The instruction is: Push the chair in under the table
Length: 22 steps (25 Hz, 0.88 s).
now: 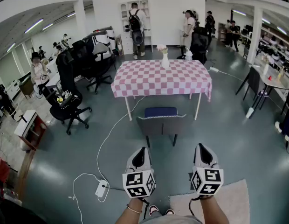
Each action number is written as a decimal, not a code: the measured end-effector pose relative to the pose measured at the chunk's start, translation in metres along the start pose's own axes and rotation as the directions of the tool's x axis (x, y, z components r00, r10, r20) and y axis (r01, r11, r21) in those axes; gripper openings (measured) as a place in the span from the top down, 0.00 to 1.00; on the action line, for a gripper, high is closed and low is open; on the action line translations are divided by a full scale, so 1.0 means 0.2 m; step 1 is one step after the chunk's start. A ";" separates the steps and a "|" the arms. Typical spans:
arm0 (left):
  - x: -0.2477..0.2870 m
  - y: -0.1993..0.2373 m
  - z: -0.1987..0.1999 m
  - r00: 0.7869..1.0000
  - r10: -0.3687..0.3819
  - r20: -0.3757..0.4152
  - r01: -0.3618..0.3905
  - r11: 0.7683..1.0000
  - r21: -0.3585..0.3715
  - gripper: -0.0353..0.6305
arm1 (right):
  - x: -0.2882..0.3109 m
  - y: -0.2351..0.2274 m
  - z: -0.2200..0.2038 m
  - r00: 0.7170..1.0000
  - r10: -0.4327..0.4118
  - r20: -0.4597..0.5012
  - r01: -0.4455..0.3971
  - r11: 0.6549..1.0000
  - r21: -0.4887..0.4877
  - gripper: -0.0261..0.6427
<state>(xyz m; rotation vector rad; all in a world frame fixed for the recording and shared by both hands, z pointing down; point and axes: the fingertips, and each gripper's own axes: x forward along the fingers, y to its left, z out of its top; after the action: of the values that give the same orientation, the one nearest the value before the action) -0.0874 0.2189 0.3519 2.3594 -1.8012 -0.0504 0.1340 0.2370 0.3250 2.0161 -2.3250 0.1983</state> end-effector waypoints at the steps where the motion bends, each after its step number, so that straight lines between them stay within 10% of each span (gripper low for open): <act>1: 0.00 0.00 -0.01 1.000 -0.002 0.000 0.002 1.000 -0.001 0.95 | 0.00 0.00 -0.01 1.000 -0.001 -0.001 0.001 1.000 0.000 0.95; 22: 0.10 -0.08 -0.08 0.988 -0.120 -0.093 0.123 0.992 0.030 0.83 | 0.08 0.04 -0.08 0.994 0.109 -0.028 -0.109 0.994 0.002 0.87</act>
<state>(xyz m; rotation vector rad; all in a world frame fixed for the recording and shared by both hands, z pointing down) -0.0647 0.2058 0.3657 2.4512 -1.6293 0.0730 0.1238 0.2238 0.3419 1.8754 -2.4202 0.2311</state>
